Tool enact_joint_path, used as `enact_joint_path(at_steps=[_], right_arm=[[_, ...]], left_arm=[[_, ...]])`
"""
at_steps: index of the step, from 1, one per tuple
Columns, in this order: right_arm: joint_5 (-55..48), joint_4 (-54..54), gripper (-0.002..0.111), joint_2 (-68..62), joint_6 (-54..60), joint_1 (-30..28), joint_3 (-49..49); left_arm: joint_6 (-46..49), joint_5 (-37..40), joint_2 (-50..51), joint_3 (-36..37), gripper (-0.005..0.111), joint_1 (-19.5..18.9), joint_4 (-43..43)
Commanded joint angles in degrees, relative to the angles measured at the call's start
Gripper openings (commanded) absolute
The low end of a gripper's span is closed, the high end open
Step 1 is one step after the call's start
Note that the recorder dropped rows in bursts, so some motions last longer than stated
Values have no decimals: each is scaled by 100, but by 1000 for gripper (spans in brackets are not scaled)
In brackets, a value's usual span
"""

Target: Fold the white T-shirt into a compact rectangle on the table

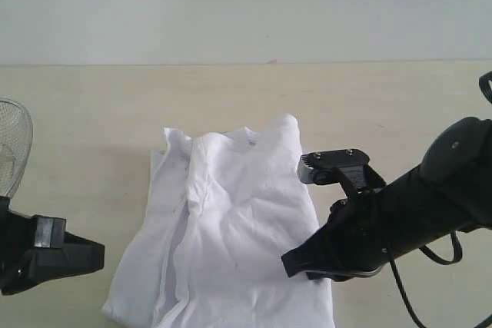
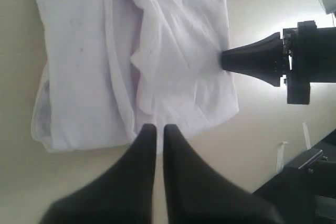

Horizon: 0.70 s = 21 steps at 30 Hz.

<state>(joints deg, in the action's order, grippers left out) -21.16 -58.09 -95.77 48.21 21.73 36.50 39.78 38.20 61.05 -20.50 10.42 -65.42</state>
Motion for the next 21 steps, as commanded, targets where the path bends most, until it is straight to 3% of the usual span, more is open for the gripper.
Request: enact_joint_path(at_steps=[1,21], right_arm=[[79,-26,0,53,84,7,-49],[126,-26,0,31,98,7,-49]], left_arm=[[119,-138,-25,153,5,7,-161],[244,-167,-25,212,5,7,-148]])
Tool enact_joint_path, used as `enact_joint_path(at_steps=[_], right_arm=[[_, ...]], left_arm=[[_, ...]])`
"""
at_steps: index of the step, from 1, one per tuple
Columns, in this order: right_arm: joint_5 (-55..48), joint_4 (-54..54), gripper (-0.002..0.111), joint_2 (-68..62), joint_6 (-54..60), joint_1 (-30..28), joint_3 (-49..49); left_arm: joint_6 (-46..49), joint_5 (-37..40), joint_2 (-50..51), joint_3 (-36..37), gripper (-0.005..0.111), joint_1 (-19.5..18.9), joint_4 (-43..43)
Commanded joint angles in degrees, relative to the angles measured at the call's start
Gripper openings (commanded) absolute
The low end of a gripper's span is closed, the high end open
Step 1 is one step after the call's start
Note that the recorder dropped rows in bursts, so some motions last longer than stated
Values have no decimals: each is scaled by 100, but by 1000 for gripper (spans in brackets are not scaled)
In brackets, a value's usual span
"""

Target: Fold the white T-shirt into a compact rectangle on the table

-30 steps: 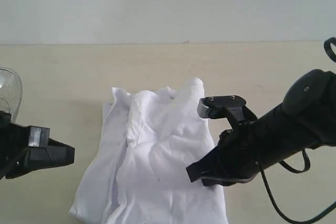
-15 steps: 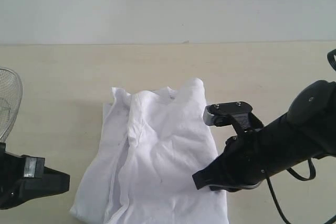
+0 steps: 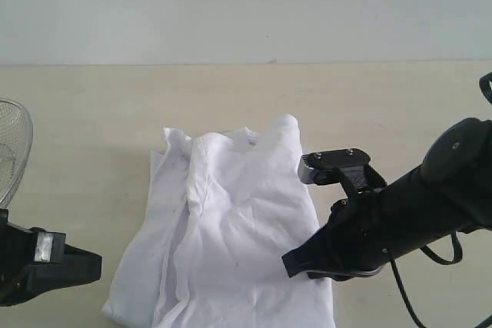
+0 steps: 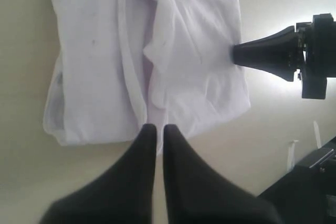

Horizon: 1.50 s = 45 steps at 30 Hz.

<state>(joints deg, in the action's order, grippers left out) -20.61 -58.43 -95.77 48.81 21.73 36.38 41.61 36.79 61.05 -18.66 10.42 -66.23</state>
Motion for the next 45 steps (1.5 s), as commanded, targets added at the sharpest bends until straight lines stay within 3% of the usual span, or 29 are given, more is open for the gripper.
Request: enact_joint_path(at_steps=[1,20,24,29,33,39,45], right_arm=[[71,7,0,31,38,7,-37],[28,7,0,31,38,7,-37],[28,7,0,31,38,7,-37],[93,7,0,22,38,7,-37],[93,7,0,22,38,7,-37],[93,7,0,22,38,7,-37],[93,7,0,22,48,7,-37]], left_arm=[[61,-27,-25,28,5,7,-66],[240,-122,-25,28,5,7,-83],[832,-7,107,28,5,7,-666],[1385,55,751,-7,5,7,-1028],[2303,112,1316,-53,5,7,-1803],[2839,568,2247,-642,5,7,-2409],[2910,471,3137,-1352,5,7,-2452]])
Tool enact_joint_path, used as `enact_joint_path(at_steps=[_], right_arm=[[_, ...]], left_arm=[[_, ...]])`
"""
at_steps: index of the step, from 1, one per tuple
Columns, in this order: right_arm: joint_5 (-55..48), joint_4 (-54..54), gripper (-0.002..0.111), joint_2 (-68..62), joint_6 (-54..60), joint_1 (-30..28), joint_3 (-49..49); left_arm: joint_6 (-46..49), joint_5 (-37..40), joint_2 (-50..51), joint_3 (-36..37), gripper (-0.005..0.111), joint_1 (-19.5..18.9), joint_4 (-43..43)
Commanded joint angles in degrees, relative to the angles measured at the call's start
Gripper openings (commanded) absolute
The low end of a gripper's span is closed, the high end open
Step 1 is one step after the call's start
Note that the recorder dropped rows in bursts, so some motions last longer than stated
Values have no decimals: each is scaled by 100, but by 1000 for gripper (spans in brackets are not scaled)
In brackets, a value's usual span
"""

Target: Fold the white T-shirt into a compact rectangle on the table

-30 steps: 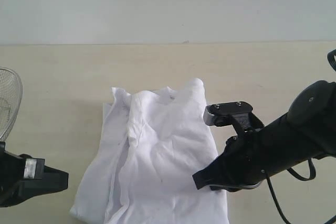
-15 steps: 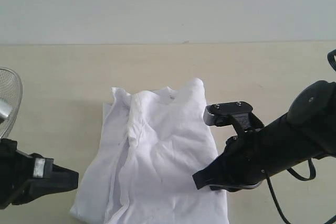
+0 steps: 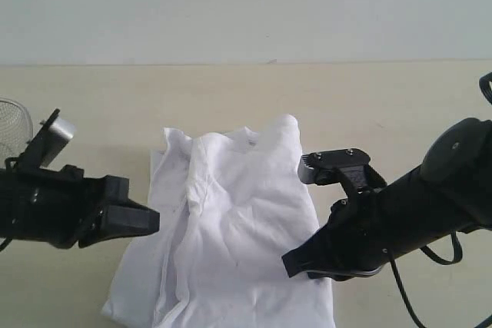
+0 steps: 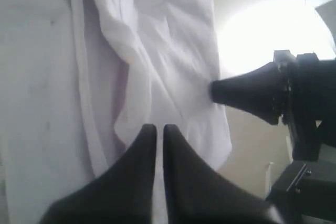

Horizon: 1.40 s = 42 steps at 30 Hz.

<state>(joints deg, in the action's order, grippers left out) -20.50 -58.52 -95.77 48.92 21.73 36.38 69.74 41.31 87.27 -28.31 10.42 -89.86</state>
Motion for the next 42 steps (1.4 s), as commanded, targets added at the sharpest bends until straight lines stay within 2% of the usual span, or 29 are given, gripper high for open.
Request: enact_joint_path(at_steps=[1,8,10,19,42], right_arm=[[82,16,0,22,37,7,-37],[150,16,0,22,40,7,-37],[162,16,0,22,40,7,-37],[186,16,0,22,52,7,-37],[163,16,0,22,52,7,-37]], left_arm=[[97,24,636,-491,7,7,-90],[112,69,1386,-771,38,7,-62],[112,99,1506,-771,42,7,23],[188,566,1632,-771,43,7,85],[187,170,1656,-771,43,7,83]])
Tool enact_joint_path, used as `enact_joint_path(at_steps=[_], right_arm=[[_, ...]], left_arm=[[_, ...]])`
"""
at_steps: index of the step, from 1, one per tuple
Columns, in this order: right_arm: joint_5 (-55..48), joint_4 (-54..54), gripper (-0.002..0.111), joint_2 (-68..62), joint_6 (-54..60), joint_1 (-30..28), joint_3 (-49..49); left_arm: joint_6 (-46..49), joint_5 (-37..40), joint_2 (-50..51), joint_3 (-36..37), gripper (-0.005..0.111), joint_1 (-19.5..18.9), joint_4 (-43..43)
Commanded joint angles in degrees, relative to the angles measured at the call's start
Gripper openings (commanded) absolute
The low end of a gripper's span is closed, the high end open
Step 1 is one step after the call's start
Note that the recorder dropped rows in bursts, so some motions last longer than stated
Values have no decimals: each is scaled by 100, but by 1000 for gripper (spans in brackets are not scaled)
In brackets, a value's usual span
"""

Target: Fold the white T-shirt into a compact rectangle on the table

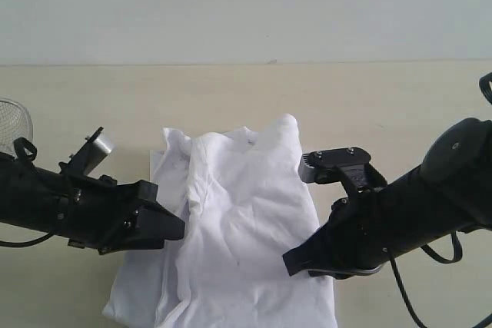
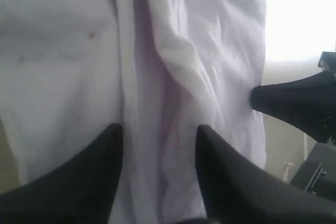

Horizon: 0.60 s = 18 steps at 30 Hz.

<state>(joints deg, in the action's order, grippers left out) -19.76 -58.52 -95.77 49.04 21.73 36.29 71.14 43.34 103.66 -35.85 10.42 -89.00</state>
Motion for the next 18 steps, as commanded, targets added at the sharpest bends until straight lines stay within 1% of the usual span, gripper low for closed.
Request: enact_joint_path(at_steps=[1,4,9,11,14,16,18], right_arm=[[89,16,0,22,40,7,-28],[115,16,0,22,40,7,-28],[126,16,0,22,40,7,-28],[126,16,0,22,40,7,-28],[126,16,0,22,40,7,-28],[114,16,0,22,40,7,-28],[114,16,0,22,40,7,-28]], left_arm=[[48,-33,17,-16,43,7,-3],[48,-23,17,-16,43,7,-4],[171,211,17,-16,43,7,-4],[219,394,17,-16,48,7,-4],[219,407,17,-16,55,7,-4],[219,339,17,-16,57,7,8],[219,324,17,-16,57,7,17]])
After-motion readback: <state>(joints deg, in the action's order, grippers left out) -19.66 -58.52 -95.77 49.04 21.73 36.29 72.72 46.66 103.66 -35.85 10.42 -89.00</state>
